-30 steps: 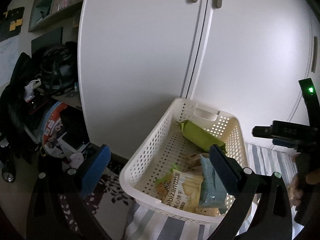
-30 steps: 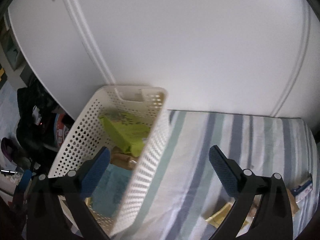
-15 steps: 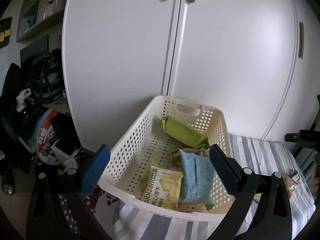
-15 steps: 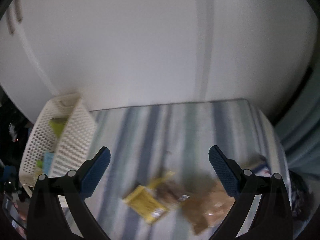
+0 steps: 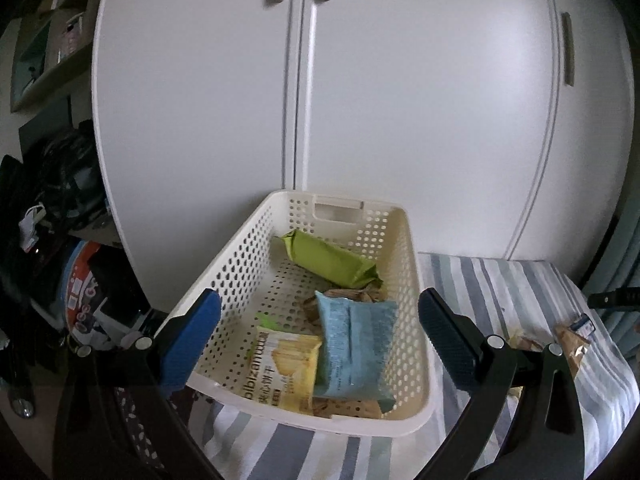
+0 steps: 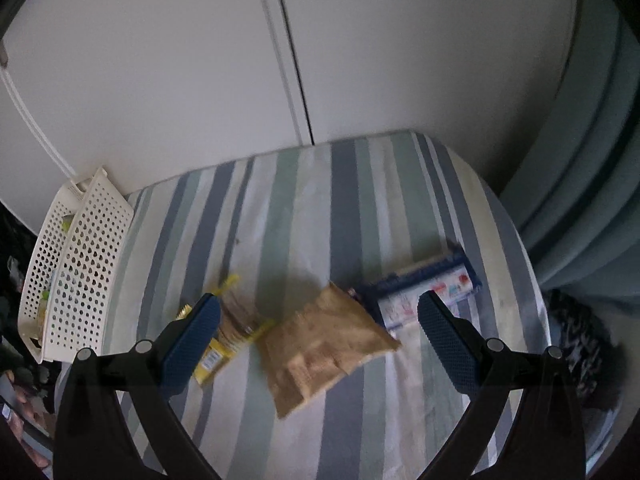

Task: Organize snacks
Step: 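Withdraw both tools from the basket back over the snacks on the bed, then grasp the brown paper bag with the right tool while the left tool reaches a yellow pack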

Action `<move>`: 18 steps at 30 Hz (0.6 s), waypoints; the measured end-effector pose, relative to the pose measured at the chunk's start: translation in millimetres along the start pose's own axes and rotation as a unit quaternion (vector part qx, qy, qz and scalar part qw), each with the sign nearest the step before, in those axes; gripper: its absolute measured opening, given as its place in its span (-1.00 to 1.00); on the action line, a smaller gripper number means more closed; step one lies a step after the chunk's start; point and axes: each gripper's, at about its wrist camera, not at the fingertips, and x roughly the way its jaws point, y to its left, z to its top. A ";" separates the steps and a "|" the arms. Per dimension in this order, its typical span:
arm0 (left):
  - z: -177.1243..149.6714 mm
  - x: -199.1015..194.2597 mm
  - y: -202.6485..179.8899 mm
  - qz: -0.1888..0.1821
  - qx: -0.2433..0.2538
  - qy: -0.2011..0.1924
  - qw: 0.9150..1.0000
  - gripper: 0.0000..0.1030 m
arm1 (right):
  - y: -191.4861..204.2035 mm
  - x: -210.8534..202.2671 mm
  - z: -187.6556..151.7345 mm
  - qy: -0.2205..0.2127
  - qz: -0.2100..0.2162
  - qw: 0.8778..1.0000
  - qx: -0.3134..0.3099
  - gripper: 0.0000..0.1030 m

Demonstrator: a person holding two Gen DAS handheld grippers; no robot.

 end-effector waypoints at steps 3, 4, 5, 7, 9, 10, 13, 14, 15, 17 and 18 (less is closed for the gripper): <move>-0.3 -2.7 -6.8 -0.008 0.005 -0.002 1.000 0.95 | -8.1 3.0 -9.5 0.013 0.008 1.000 0.012 0.90; -0.4 -3.5 -8.5 -0.010 0.007 -0.002 1.000 0.95 | -9.9 5.1 -14.7 0.021 0.011 1.000 0.018 0.90; -0.7 -5.2 -12.0 -0.014 0.011 -0.004 1.000 0.95 | -10.7 6.8 -19.0 0.028 0.014 0.999 0.024 0.90; -1.5 -7.8 -18.4 -0.020 0.019 -0.006 1.000 0.95 | -10.7 12.7 -28.7 0.040 0.027 0.998 0.039 0.90; -2.8 -10.0 -27.1 -0.026 0.030 -0.007 0.999 0.95 | -12.5 20.2 -36.7 0.055 0.036 0.996 0.061 0.90; -3.6 -11.1 -31.4 -0.030 0.036 -0.008 0.999 0.95 | -14.2 23.5 -39.1 0.061 0.037 0.995 0.073 0.90; -6.2 -13.6 -43.7 -0.039 0.056 -0.010 0.998 0.95 | -20.2 34.9 -45.6 0.078 0.051 0.989 0.119 0.90; -7.0 -14.2 -47.1 -0.042 0.061 -0.010 0.997 0.95 | -21.4 38.9 -46.9 0.081 0.058 0.986 0.131 0.90; -7.3 -14.6 -49.3 -0.044 0.064 -0.010 0.997 0.95 | -22.8 41.8 -48.0 0.082 0.062 0.985 0.138 0.90; -8.0 -15.7 -52.5 -0.047 0.069 -0.011 0.996 0.95 | -22.6 48.5 -46.5 0.081 0.067 0.983 0.150 0.90; -8.4 -16.0 -53.9 -0.049 0.071 -0.011 0.996 0.95 | -22.8 50.2 -45.7 0.080 0.066 0.983 0.153 0.90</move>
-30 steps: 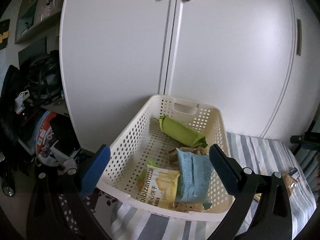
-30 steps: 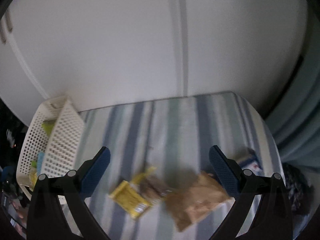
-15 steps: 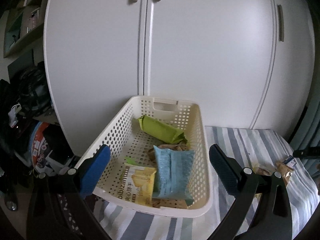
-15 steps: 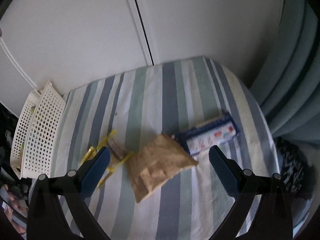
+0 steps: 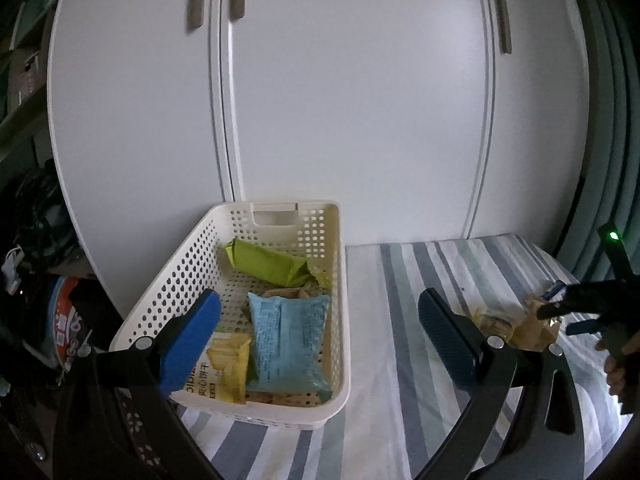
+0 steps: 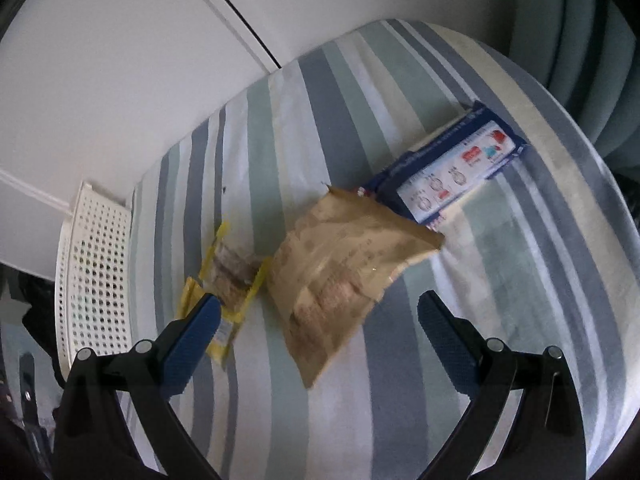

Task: Organize snacks
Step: 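Grasp the brown paper bag with the right tool while the left tool reaches a yellow pack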

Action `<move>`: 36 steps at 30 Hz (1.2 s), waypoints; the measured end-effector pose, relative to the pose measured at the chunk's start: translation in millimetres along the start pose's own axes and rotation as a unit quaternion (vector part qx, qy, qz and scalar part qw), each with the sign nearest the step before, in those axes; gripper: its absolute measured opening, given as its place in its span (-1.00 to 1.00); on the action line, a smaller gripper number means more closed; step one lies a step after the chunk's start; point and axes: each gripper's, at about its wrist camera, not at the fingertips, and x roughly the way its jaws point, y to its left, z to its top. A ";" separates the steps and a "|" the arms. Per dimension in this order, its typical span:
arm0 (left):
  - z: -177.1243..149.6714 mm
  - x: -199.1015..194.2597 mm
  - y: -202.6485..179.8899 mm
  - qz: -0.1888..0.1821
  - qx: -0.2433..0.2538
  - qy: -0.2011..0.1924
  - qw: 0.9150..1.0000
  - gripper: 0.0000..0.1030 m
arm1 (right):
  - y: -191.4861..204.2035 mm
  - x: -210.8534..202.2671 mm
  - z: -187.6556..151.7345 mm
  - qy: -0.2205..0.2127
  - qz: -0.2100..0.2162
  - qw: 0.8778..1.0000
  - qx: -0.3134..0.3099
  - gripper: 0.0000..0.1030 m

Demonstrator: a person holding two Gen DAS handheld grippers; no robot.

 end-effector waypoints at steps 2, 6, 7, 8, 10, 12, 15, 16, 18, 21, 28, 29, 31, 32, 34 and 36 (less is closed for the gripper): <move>0.0 -0.9 -1.4 -0.001 0.001 0.000 1.000 0.95 | 1.3 6.2 5.2 -0.002 0.001 1.000 0.009 0.90; 0.4 -0.2 -1.5 0.000 0.001 0.001 1.000 0.95 | 7.3 16.9 8.7 -0.005 -0.020 1.000 0.010 0.88; 0.7 -0.6 -1.4 0.000 0.002 0.001 1.000 0.95 | 8.7 20.7 9.5 -0.006 -0.031 0.999 0.009 0.76; 0.6 0.0 -1.2 0.001 0.002 0.001 1.000 0.95 | 8.6 23.1 10.7 -0.005 -0.038 0.999 0.008 0.67; 0.6 0.2 -1.4 0.001 0.002 0.002 1.000 0.95 | 11.8 28.0 12.6 -0.007 -0.054 0.999 0.000 0.47; 0.0 1.0 -2.4 0.001 0.004 0.003 1.000 0.95 | 17.3 31.4 13.2 -0.008 -0.070 0.997 -0.019 0.39; -1.4 3.0 -6.2 0.002 0.011 0.005 1.000 0.95 | 23.7 32.8 10.1 -0.008 -0.088 0.995 -0.054 0.24; -2.0 4.0 -7.8 0.002 0.015 0.006 1.000 0.95 | 20.9 29.9 15.3 -0.008 -0.086 0.995 -0.059 0.21; -3.7 5.8 -12.3 0.001 0.025 0.008 1.000 0.95 | 18.3 27.5 13.0 -0.009 -0.087 0.994 -0.067 0.20; -7.3 10.3 -23.3 -0.010 0.041 0.015 0.999 0.95 | 16.9 21.2 4.8 -0.015 -0.090 0.992 -0.086 0.18; -17.9 25.0 -52.3 -0.046 0.071 0.049 0.995 0.95 | 18.6 1.8 -11.9 -0.037 -0.107 0.982 -0.152 0.17; -18.8 26.5 -56.5 -0.051 0.074 0.052 0.995 0.95 | 18.1 0.4 -13.0 -0.039 -0.107 0.981 -0.157 0.17; -20.3 31.7 -67.4 -0.070 0.082 0.061 0.992 0.95 | 12.5 -3.1 -15.1 -0.041 -0.100 0.982 -0.157 0.17; -21.6 34.6 -74.8 -0.084 0.087 0.067 0.990 0.95 | 10.5 -1.6 -13.2 -0.041 -0.096 0.983 -0.154 0.17; -24.6 40.8 -85.7 -0.110 0.091 0.081 0.986 0.95 | 3.9 -1.6 -12.8 -0.043 -0.086 0.984 -0.147 0.17; -28.5 49.5 -96.7 -0.139 0.093 0.103 0.980 0.95 | -0.9 1.0 -9.8 -0.047 -0.079 0.985 -0.146 0.17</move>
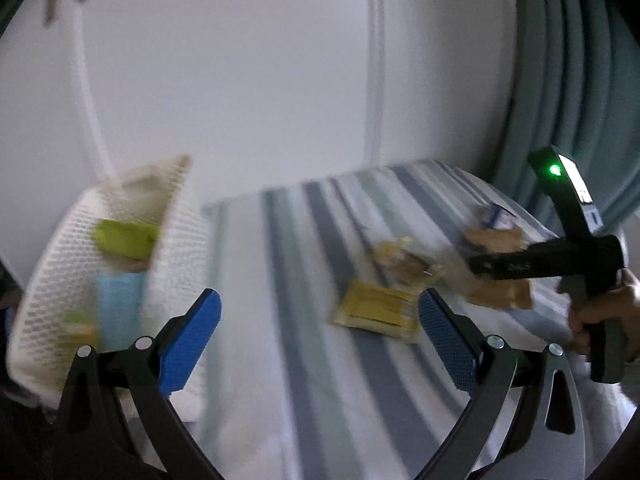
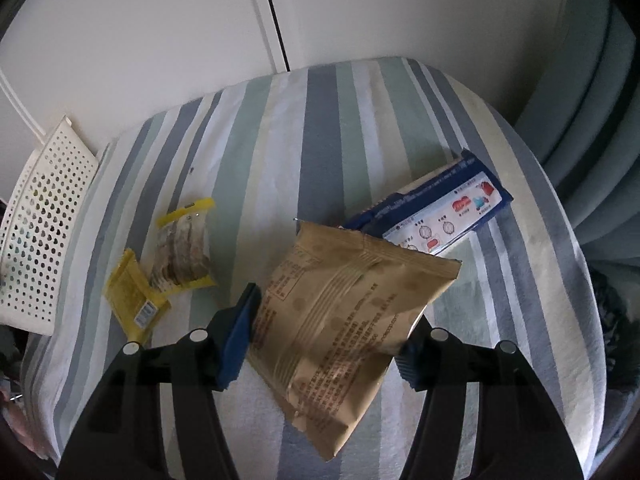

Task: Organize snacks
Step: 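Grasp the brown paper bag with the right tool while the left tool reaches a yellow pack, then close the left tool on the second yellow biscuit pack and lift it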

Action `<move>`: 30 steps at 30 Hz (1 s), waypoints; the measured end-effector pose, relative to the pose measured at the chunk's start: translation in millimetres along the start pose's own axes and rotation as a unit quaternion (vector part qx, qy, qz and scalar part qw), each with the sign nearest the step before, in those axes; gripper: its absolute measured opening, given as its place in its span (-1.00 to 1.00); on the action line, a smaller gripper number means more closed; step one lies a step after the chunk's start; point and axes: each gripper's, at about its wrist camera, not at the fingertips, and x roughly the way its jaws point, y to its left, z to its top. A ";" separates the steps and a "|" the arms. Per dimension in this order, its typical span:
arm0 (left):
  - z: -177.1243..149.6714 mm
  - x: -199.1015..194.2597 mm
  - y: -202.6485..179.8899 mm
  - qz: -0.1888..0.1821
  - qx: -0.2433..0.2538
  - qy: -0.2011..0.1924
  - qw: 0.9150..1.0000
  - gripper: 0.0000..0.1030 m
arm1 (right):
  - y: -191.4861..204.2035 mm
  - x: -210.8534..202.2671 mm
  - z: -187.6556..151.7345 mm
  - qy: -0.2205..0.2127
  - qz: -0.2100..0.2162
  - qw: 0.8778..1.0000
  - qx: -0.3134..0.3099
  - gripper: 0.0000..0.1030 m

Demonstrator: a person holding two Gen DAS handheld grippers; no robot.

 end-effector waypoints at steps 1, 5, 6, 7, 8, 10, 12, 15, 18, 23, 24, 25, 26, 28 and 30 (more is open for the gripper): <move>-0.3 6.1 -3.1 -0.012 -0.001 0.009 1.000 0.95 | -1.0 -1.0 -1.4 -0.003 0.003 1.000 0.002 0.17; -1.0 41.7 -18.9 -0.041 0.013 0.066 0.997 0.95 | -4.4 -1.7 -4.7 -0.006 0.014 1.000 0.012 0.17; -0.4 49.5 -21.9 -0.044 0.019 0.077 0.996 0.95 | -4.3 -2.1 -5.8 -0.006 0.016 1.000 0.014 0.17; 1.2 59.3 -24.5 -0.046 0.025 0.089 0.995 0.95 | -4.6 -1.8 -6.2 -0.005 0.020 1.000 0.015 0.17; 0.7 70.3 -29.2 -0.048 0.035 0.105 0.993 0.95 | -5.3 -0.5 -6.0 -0.004 0.023 1.000 0.016 0.17; -2.3 86.9 -35.9 -0.051 0.045 0.138 0.988 0.95 | -10.1 5.8 -2.8 0.000 0.031 0.999 0.019 0.17; -4.4 101.4 -40.7 -0.061 0.052 0.168 0.982 0.95 | -11.0 6.6 -3.3 0.002 0.036 0.999 0.023 0.17; -5.4 115.7 -47.0 -0.054 0.071 0.190 0.978 0.95 | -9.6 6.7 -3.8 0.001 0.036 0.999 0.024 0.17; -6.1 127.7 -50.7 -0.046 0.088 0.204 0.974 0.95 | -10.4 7.1 -3.9 0.000 0.040 0.999 0.027 0.18; -5.1 140.4 -46.4 -0.058 0.086 0.219 0.970 0.95 | -14.6 8.1 -3.7 -0.001 0.044 0.999 0.029 0.18; -5.1 140.6 -46.7 -0.058 0.087 0.219 0.970 0.95 | -14.1 7.5 -4.0 -0.001 0.044 0.999 0.029 0.18; -4.9 142.4 -48.7 -0.058 0.086 0.218 0.970 0.94 | -14.0 7.5 -4.0 -0.001 0.044 0.999 0.029 0.18; -5.5 141.7 -48.8 -0.058 0.086 0.216 0.971 0.91 | -14.1 7.7 -3.8 -0.001 0.044 0.999 0.028 0.19; -4.5 138.6 -45.9 -0.057 0.084 0.211 0.972 0.71 | -13.6 7.4 -3.9 -0.001 0.043 0.999 0.027 0.19; -2.6 134.6 -44.5 -0.057 0.083 0.201 0.974 0.32 | -13.2 7.3 -4.1 -0.001 0.043 0.999 0.029 0.19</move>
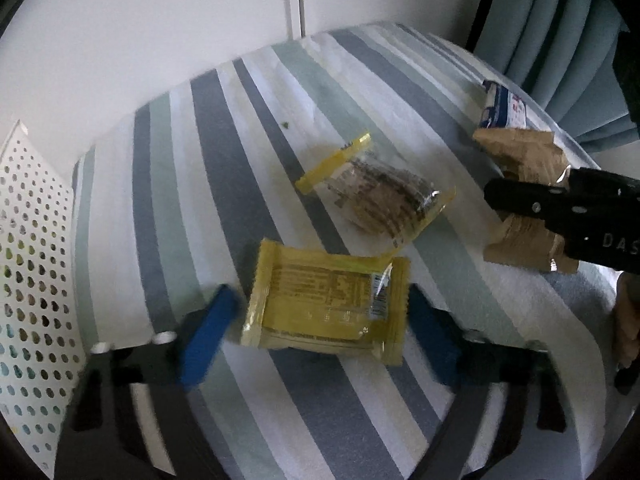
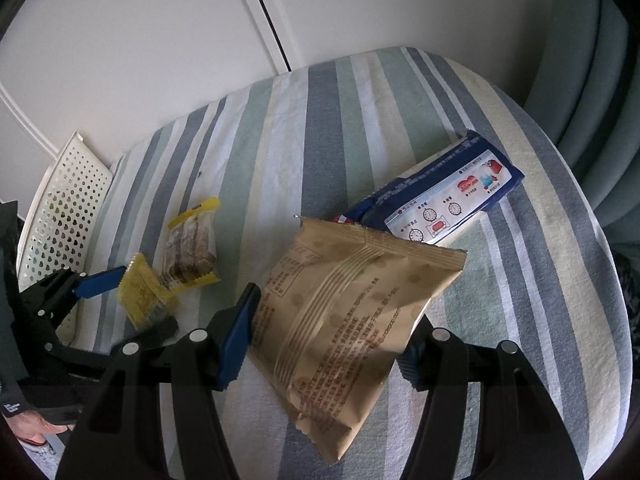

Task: Organize snacks
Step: 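Close the left tool on the second yellow biscuit pack and lift it, then carry the yellow pack into the basket with the left tool and release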

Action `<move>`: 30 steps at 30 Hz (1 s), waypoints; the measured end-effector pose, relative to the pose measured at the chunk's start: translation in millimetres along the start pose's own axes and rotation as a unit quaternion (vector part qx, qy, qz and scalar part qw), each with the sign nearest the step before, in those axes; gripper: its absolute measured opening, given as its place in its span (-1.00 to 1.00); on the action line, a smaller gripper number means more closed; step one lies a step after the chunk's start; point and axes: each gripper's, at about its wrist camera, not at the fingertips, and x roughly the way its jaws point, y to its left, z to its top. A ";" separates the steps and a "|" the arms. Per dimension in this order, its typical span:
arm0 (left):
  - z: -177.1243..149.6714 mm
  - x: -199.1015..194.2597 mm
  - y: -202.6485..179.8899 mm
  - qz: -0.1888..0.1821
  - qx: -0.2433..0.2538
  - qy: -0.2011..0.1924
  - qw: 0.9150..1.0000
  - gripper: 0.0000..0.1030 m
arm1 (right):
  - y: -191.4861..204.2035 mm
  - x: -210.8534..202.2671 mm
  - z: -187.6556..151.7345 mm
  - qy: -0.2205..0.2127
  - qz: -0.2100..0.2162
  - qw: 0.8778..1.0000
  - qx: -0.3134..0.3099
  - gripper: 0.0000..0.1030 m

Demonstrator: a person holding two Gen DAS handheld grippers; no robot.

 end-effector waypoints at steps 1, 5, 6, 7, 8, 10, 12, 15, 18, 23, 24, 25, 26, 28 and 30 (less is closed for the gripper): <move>-0.8 -2.9 1.3 -0.003 -0.001 -0.004 1.000 0.26 | 0.5 -0.2 -0.3 0.000 0.000 1.000 0.001 0.19; -3.7 -8.5 4.3 -0.002 -0.008 -0.015 1.000 0.14 | 1.1 0.0 -0.3 0.000 0.000 1.000 0.001 0.19; -5.4 -10.1 3.9 0.002 -0.009 -0.017 1.000 0.14 | 1.2 0.0 -0.3 0.000 0.001 1.000 0.001 0.19; -7.4 -12.5 3.0 0.006 -0.010 -0.020 1.000 0.14 | 1.4 0.0 -0.3 0.000 0.001 1.000 0.002 0.19; -9.5 -16.4 2.2 0.014 -0.012 -0.028 0.999 0.14 | 1.9 0.1 -0.3 0.000 0.001 1.000 0.002 0.19; -12.1 -26.4 2.6 0.020 -0.016 -0.044 0.999 0.14 | 1.6 0.4 0.2 0.000 0.000 1.000 0.000 0.19; -14.5 -36.1 3.7 0.022 -0.026 -0.060 0.998 0.14 | 2.1 0.7 0.3 0.000 -0.001 1.000 -0.001 0.19; -18.5 -50.6 5.0 0.030 -0.037 -0.082 0.995 0.14 | 1.7 1.0 0.8 0.000 -0.001 1.000 -0.001 0.19; -21.4 -66.3 7.1 0.036 -0.046 -0.103 0.993 0.15 | 2.7 1.1 1.0 0.000 -0.002 1.000 -0.002 0.19; -25.8 -98.6 14.7 0.050 -0.059 -0.142 0.987 0.15 | 2.5 2.1 1.9 0.001 -0.003 1.000 -0.005 0.19; -27.0 -103.0 16.4 0.054 -0.060 -0.147 0.986 0.15 | 2.4 2.3 2.0 0.001 -0.003 1.000 -0.005 0.19; -28.9 -109.8 19.4 0.059 -0.060 -0.164 0.983 0.15 | 2.5 2.3 2.2 0.001 -0.004 1.000 -0.005 0.19; -30.6 -115.1 21.6 0.066 -0.062 -0.171 0.981 0.15 | 2.5 2.3 2.0 0.001 -0.004 1.000 -0.005 0.19; -33.9 -123.7 26.9 0.082 -0.068 -0.182 0.977 0.15 | 3.4 2.4 2.0 0.001 -0.006 1.000 -0.006 0.19; -39.2 -134.0 35.9 0.094 -0.082 -0.196 0.973 0.15 | 4.6 2.7 1.7 0.002 -0.008 1.000 -0.007 0.19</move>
